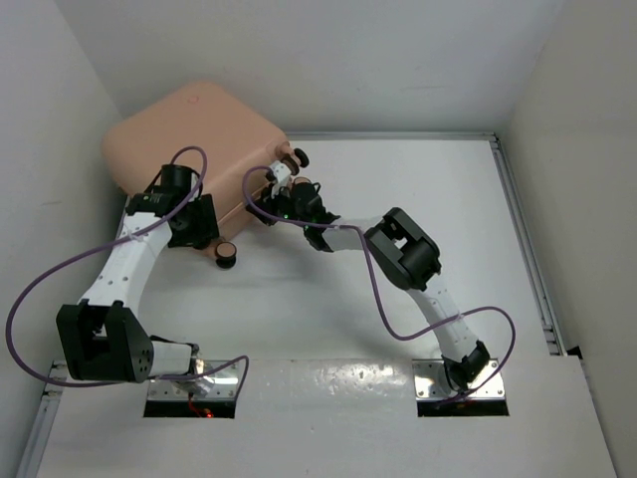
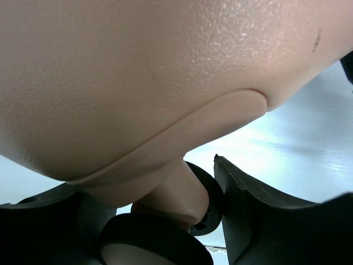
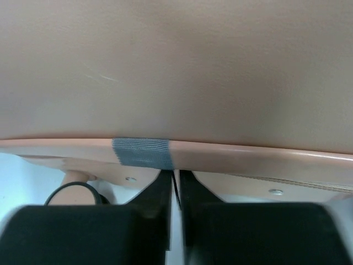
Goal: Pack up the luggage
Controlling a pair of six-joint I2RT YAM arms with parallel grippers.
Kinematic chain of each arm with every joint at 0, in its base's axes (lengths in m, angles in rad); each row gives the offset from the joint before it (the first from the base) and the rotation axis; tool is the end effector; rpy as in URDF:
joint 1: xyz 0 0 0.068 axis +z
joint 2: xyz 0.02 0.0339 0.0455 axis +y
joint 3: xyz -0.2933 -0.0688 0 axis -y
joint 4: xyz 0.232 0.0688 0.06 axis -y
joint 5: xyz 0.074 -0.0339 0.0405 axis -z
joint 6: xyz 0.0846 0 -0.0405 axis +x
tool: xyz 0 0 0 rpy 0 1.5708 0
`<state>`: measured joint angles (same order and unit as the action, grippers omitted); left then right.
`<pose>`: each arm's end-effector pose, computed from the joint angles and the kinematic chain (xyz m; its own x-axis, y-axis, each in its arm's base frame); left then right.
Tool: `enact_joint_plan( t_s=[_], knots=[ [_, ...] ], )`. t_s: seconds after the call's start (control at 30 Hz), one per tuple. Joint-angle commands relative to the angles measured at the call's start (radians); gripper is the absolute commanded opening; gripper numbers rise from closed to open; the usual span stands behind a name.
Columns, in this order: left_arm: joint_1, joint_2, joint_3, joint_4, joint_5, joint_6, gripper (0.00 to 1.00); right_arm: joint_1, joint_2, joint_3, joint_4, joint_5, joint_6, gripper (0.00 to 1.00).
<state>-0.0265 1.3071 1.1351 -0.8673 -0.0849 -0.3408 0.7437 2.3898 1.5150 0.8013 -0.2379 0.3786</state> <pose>0.2627 0.0002 0.2796 -0.8067 -0.3118 -0.5021 -0.3036 0.9475 -0.1005 0.4169 0.4106 0.1628 -0.3573 0.1594 -0.9203 -0.7521 0.5351 0.3847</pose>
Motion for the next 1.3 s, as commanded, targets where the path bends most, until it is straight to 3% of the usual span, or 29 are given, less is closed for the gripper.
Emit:
enact_joint_plan(
  t_s=[0.0, 0.07, 0.2, 0.23, 0.27, 0.6, 0.9, 1.1, 1.27],
  knots=[
    [0.004, -0.003, -0.003, 0.008, -0.004, -0.004, 0.50, -0.009, 0.012, 0.066, 0.050, 0.129, 0.008, 0.00],
    [0.004, -0.003, -0.003, 0.017, -0.015, -0.004, 0.43, -0.010, 0.014, 0.066, 0.047, 0.140, 0.003, 0.00],
    [0.043, 0.006, -0.003, 0.017, -0.042, -0.004, 0.14, -0.015, -0.012, 0.024, 0.079, 0.137, -0.013, 0.00],
    [0.054, 0.015, -0.003, 0.017, -0.056, -0.004, 0.02, -0.020, -0.017, 0.014, 0.082, 0.138, -0.015, 0.00],
    [0.078, 0.015, -0.003, 0.017, -0.084, -0.004, 0.00, -0.024, -0.027, 0.007, 0.082, 0.149, -0.027, 0.00],
    [0.258, 0.015, -0.064, -0.001, -0.193, 0.037, 0.00, -0.161, -0.080, -0.110, 0.049, 0.232, -0.075, 0.00],
    [0.352, 0.105, -0.016, 0.082, -0.231, 0.092, 0.00, -0.251, -0.058, -0.093, 0.047, 0.265, -0.075, 0.00],
    [0.401, 0.185, 0.051, 0.145, -0.342, 0.080, 0.00, -0.319, -0.047, -0.069, 0.047, 0.293, -0.055, 0.00],
    [0.412, 0.280, 0.077, 0.168, -0.317, 0.080, 0.00, -0.366, 0.018, 0.023, 0.036, 0.194, -0.055, 0.00]
  ],
)
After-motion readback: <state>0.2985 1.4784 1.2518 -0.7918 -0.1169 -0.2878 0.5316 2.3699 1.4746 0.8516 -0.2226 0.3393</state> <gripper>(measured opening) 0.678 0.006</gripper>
